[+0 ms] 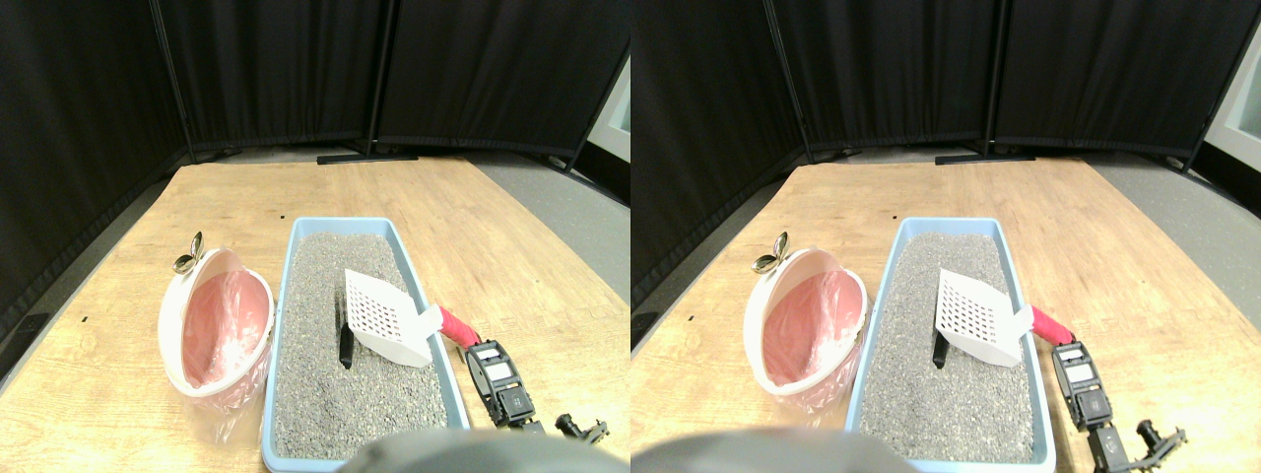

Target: Scoop (unimanual)

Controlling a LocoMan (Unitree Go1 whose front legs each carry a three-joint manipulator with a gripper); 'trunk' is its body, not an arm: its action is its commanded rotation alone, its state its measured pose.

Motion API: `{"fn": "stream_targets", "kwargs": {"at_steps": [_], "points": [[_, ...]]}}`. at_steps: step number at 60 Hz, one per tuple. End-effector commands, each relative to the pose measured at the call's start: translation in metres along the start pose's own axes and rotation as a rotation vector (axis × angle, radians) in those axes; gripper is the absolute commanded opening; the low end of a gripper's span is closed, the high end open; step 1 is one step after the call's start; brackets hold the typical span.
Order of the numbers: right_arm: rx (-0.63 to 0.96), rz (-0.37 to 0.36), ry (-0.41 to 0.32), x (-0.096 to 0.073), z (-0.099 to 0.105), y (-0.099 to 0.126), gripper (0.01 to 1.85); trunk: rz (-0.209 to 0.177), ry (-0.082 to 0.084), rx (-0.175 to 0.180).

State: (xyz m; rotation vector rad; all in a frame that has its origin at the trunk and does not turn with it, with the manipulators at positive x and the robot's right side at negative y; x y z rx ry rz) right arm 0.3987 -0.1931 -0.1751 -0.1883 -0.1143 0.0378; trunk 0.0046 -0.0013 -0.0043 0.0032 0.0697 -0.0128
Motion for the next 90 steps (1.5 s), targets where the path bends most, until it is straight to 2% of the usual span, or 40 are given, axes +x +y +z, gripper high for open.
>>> {"fn": "stream_targets", "kwargs": {"at_steps": [1,9,24,31,42,46,56,72,90], "points": [[-0.007,-0.011,-0.040,0.001,0.007,-0.001,0.41,0.010,-0.002,-0.006],[-0.002,-0.008,-0.056,0.002,0.006,-0.003,0.40,0.008,-0.006,-0.006],[0.008,-0.011,-0.052,0.007,0.006,-0.006,0.40,0.004,-0.002,-0.003],[0.022,-0.001,-0.076,0.009,0.006,-0.007,0.40,0.004,-0.002,-0.004],[0.109,-0.003,-0.084,0.012,0.008,-0.008,0.76,-0.002,0.001,-0.010],[0.128,-0.002,-0.093,0.013,0.009,-0.007,0.81,-0.001,0.001,-0.012],[0.200,-0.002,-0.064,0.016,0.008,-0.005,0.92,-0.002,0.008,-0.016],[0.283,-0.013,-0.025,0.025,-0.001,0.001,0.90,-0.003,0.018,-0.022],[0.318,-0.021,-0.038,0.036,-0.011,0.003,0.85,-0.010,0.022,-0.023]]}}
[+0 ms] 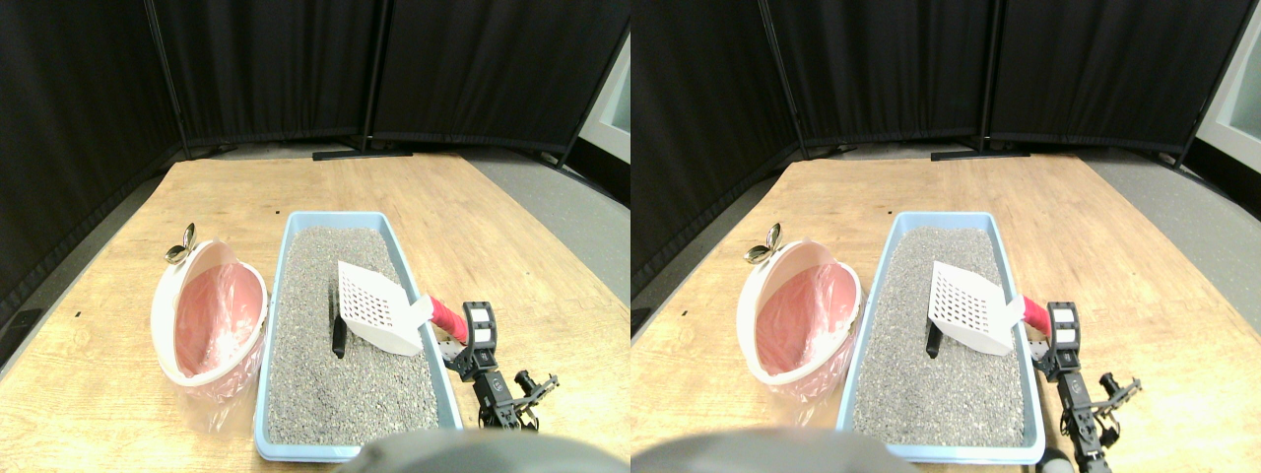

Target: Scoop (unimanual)

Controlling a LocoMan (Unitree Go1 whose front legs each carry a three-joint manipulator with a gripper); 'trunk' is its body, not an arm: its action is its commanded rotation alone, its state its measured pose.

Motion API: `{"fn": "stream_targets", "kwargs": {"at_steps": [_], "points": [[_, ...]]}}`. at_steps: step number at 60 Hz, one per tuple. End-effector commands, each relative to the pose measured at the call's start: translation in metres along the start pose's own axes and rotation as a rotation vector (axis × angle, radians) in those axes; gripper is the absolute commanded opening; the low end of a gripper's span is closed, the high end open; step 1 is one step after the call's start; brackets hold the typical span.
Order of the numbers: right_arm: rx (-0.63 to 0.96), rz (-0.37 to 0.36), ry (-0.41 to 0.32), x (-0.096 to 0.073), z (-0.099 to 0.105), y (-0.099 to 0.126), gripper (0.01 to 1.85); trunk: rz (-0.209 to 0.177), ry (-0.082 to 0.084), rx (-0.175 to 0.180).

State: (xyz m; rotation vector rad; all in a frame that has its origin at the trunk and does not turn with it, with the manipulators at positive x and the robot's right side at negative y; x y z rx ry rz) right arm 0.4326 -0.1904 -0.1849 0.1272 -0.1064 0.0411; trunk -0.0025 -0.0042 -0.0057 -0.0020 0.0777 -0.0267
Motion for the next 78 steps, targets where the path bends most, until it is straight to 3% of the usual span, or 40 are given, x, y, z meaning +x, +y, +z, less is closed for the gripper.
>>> {"fn": "stream_targets", "kwargs": {"at_steps": [1,39,78], "points": [[0.005,-0.001,-0.042,0.003,0.002,0.000,0.84,0.004,0.014,-0.018],[0.098,-0.085,0.018,0.018,-0.009,-0.011,0.85,-0.009,0.023,-0.014],[0.123,-0.084,0.031,0.040,-0.013,-0.020,0.81,-0.009,0.004,-0.023]]}}
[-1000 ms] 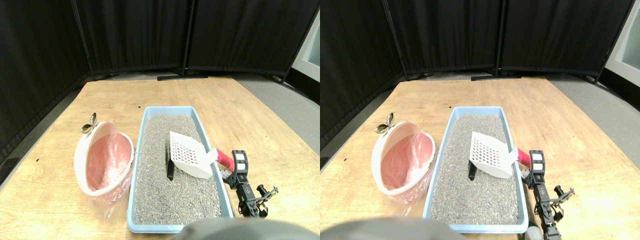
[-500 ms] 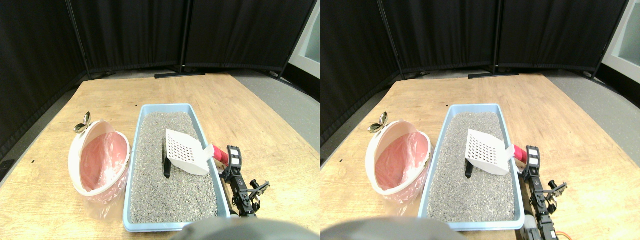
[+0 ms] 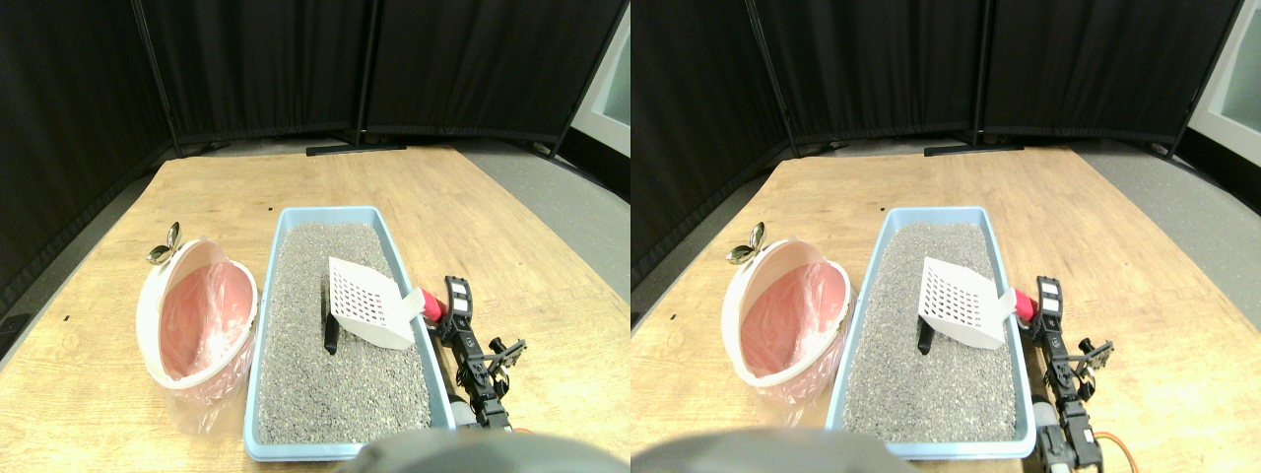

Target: Scoop (unimanual)

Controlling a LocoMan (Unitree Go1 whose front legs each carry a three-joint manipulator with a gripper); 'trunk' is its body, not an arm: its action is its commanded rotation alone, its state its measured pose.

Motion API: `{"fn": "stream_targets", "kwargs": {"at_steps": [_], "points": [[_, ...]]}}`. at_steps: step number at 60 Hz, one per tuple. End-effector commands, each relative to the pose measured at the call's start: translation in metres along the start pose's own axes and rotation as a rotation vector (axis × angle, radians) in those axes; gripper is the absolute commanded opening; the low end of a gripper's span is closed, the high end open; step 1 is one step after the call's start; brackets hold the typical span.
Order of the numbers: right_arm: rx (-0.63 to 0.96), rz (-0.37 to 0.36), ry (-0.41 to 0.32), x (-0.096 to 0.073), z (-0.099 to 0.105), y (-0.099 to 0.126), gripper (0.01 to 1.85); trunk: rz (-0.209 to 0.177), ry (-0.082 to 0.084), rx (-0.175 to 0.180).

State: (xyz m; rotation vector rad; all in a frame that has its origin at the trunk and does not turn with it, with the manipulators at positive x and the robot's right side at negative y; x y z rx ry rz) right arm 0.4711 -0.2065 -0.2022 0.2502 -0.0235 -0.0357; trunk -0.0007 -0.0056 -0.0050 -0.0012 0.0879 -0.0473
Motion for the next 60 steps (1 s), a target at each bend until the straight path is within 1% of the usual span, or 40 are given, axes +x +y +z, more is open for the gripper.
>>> {"fn": "stream_targets", "kwargs": {"at_steps": [1,8,15,16,20,21,33,34,37,40,42,43,44,45,46,48,49,51,52,54,56,60], "points": [[0.002,0.005,-0.041,0.004,0.006,0.001,0.82,0.011,-0.006,-0.025],[0.009,0.012,-0.035,0.006,0.006,0.000,0.82,0.011,-0.007,-0.025],[0.010,0.000,-0.031,0.008,0.007,0.000,0.82,0.013,-0.008,-0.027],[0.013,-0.004,-0.031,0.008,0.007,0.000,0.83,0.016,-0.012,-0.029],[0.033,0.002,-0.034,0.009,0.006,0.000,0.81,0.016,-0.012,-0.029],[0.037,-0.007,-0.032,0.009,0.005,0.000,0.81,0.018,-0.013,-0.033],[0.056,-0.006,-0.017,0.011,-0.002,-0.001,0.83,0.018,-0.013,-0.033],[0.064,-0.004,-0.012,0.012,-0.003,-0.001,0.82,0.027,-0.009,-0.038],[0.071,-0.002,-0.010,0.013,-0.005,-0.001,0.79,0.029,-0.008,-0.038],[0.066,0.000,-0.009,0.013,-0.007,-0.002,0.74,0.030,-0.009,-0.039],[0.052,-0.001,-0.017,0.015,-0.009,-0.003,0.64,0.031,-0.010,-0.040],[0.046,0.010,-0.020,0.015,-0.009,-0.004,0.60,0.031,-0.010,-0.040],[0.033,0.029,-0.030,0.016,-0.010,-0.005,0.51,0.031,-0.010,-0.040],[0.028,0.024,-0.030,0.016,-0.009,-0.004,0.47,0.032,-0.011,-0.041],[0.016,0.025,-0.033,0.016,-0.009,-0.004,0.38,0.032,-0.011,-0.041],[0.039,0.023,-0.043,0.017,-0.009,-0.006,0.15,0.032,-0.010,-0.041],[0.039,0.023,-0.043,0.017,-0.009,-0.006,0.15,0.032,-0.010,-0.041],[0.052,0.016,-0.060,0.017,-0.007,-0.006,0.06,0.031,-0.011,-0.042],[0.049,0.022,-0.077,0.017,-0.007,-0.007,0.06,0.031,-0.011,-0.042],[0.068,0.002,-0.079,0.016,-0.005,-0.007,0.06,0.031,-0.011,-0.041],[0.040,-0.003,-0.091,0.016,-0.003,-0.008,0.06,0.031,-0.011,-0.040],[0.034,-0.001,-0.099,0.016,-0.001,-0.010,0.06,0.031,-0.013,-0.042]]}}
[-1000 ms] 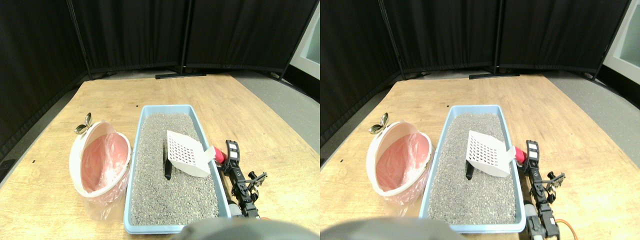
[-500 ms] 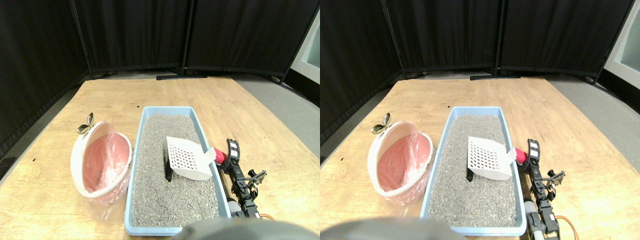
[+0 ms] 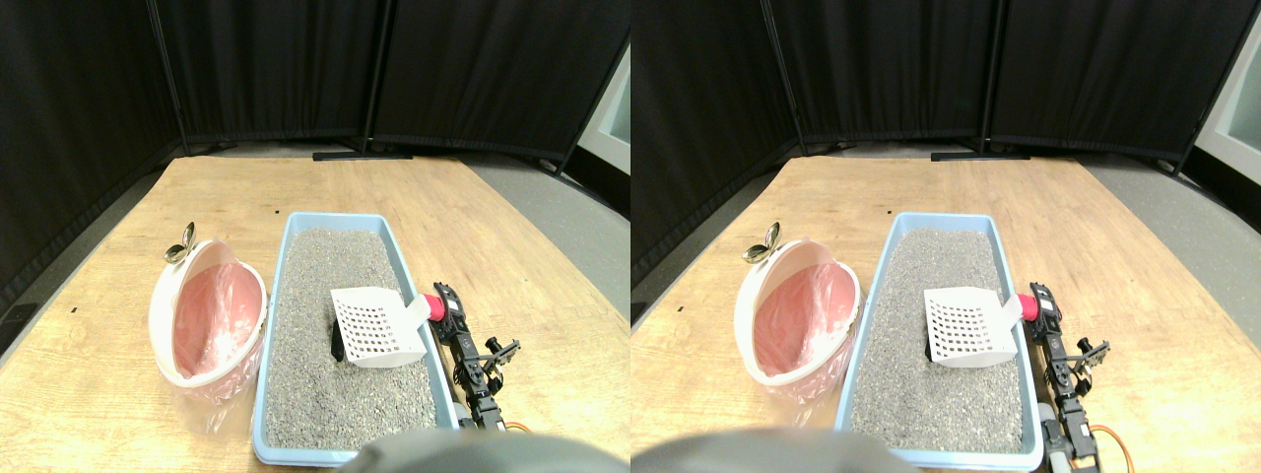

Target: Scoop (unimanual)

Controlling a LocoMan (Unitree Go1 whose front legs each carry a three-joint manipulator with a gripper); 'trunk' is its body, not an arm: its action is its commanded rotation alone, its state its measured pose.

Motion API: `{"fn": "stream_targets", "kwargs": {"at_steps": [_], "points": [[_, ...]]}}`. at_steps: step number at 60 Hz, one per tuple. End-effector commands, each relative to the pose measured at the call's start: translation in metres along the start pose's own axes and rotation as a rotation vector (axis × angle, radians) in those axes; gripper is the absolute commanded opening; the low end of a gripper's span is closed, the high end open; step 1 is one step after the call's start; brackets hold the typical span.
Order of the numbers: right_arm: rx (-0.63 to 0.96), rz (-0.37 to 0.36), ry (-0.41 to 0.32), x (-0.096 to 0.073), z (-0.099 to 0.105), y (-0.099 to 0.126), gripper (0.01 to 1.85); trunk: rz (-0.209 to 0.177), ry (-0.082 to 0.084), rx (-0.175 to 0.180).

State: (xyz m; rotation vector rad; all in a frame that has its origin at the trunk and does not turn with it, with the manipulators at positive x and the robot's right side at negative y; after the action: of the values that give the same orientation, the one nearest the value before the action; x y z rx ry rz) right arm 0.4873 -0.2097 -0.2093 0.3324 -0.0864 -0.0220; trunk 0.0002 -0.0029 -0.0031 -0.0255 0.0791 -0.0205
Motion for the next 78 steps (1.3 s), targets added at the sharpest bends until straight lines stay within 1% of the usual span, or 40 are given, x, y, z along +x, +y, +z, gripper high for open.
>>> {"fn": "stream_targets", "kwargs": {"at_steps": [1,4,5,9,11,12,13,14,15,17,18,20,23,25,26,27,28,30,32,34,36,44,49,53,57,60,63,64,67,68,70,72,73,76,78], "points": [[-0.062,-0.017,-0.046,0.000,0.008,-0.005,0.06,0.005,-0.003,-0.018],[-0.084,-0.024,-0.048,-0.001,0.011,-0.006,0.06,0.005,-0.001,-0.019],[-0.105,-0.007,-0.058,-0.001,0.012,-0.006,0.06,0.005,-0.002,-0.020],[-0.123,-0.004,-0.061,-0.002,0.017,-0.006,0.06,0.005,-0.004,-0.024],[-0.146,0.011,-0.065,-0.003,0.020,-0.006,0.06,0.005,-0.004,-0.024],[-0.148,0.004,-0.062,-0.003,0.022,-0.005,0.06,0.005,-0.004,-0.024],[-0.157,0.015,-0.071,-0.004,0.024,-0.004,0.06,0.004,0.001,-0.027],[-0.164,0.025,-0.079,-0.004,0.025,-0.004,0.06,0.004,0.001,-0.027],[-0.175,0.056,-0.090,-0.003,0.027,-0.004,0.06,0.004,0.001,-0.027],[-0.196,0.095,-0.105,-0.003,0.030,-0.004,0.06,0.005,0.002,-0.030],[-0.196,0.095,-0.105,-0.003,0.030,-0.004,0.06,0.006,0.005,-0.033],[-0.212,0.111,-0.111,-0.004,0.034,-0.003,0.06,0.008,0.003,-0.036],[-0.236,0.129,-0.115,-0.004,0.043,0.001,0.06,0.010,0.003,-0.037],[-0.275,0.156,-0.125,-0.005,0.052,0.006,0.06,0.011,0.003,-0.041],[-0.275,0.156,-0.125,-0.005,0.052,0.006,0.06,0.011,0.004,-0.041],[-0.284,0.169,-0.124,-0.006,0.059,0.009,0.06,0.011,0.004,-0.041],[-0.284,0.169,-0.124,-0.006,0.059,0.009,0.06,0.011,0.003,-0.042],[-0.319,0.210,-0.137,-0.004,0.066,0.012,0.06,0.013,0.002,-0.045],[-0.349,0.218,-0.143,-0.004,0.071,0.014,0.06,0.012,0.003,-0.047],[-0.364,0.248,-0.160,-0.001,0.076,0.018,0.06,0.013,0.004,-0.049],[-0.376,0.262,-0.167,0.001,0.080,0.019,0.06,0.014,0.004,-0.050],[-0.426,0.280,-0.167,0.008,0.092,0.024,0.06,0.019,0.007,-0.057],[-0.422,0.288,-0.166,0.012,0.100,0.026,0.06,0.022,0.006,-0.058],[-0.435,0.290,-0.169,0.015,0.105,0.028,0.06,0.025,0.008,-0.062],[-0.454,0.306,-0.179,0.018,0.109,0.030,0.06,0.031,0.012,-0.069],[-0.477,0.338,-0.182,0.021,0.113,0.032,0.06,0.035,0.014,-0.074],[-0.510,0.349,-0.169,0.022,0.117,0.034,0.06,0.037,0.014,-0.079],[-0.537,0.372,-0.167,0.025,0.118,0.035,0.06,0.040,0.014,-0.083],[-0.557,0.378,-0.164,0.027,0.120,0.037,0.06,0.044,0.017,-0.088],[-0.575,0.398,-0.157,0.029,0.121,0.038,0.08,0.046,0.018,-0.091],[-0.586,0.412,-0.153,0.030,0.121,0.039,0.06,0.050,0.017,-0.096],[-0.620,0.381,-0.143,0.029,0.123,0.043,0.06,0.053,0.018,-0.100],[-0.616,0.396,-0.136,0.030,0.123,0.044,0.06,0.054,0.019,-0.101],[-0.626,0.396,-0.127,0.030,0.122,0.045,0.06,0.059,0.022,-0.108],[-0.639,0.418,-0.120,0.032,0.122,0.047,0.06,0.064,0.023,-0.117]]}}
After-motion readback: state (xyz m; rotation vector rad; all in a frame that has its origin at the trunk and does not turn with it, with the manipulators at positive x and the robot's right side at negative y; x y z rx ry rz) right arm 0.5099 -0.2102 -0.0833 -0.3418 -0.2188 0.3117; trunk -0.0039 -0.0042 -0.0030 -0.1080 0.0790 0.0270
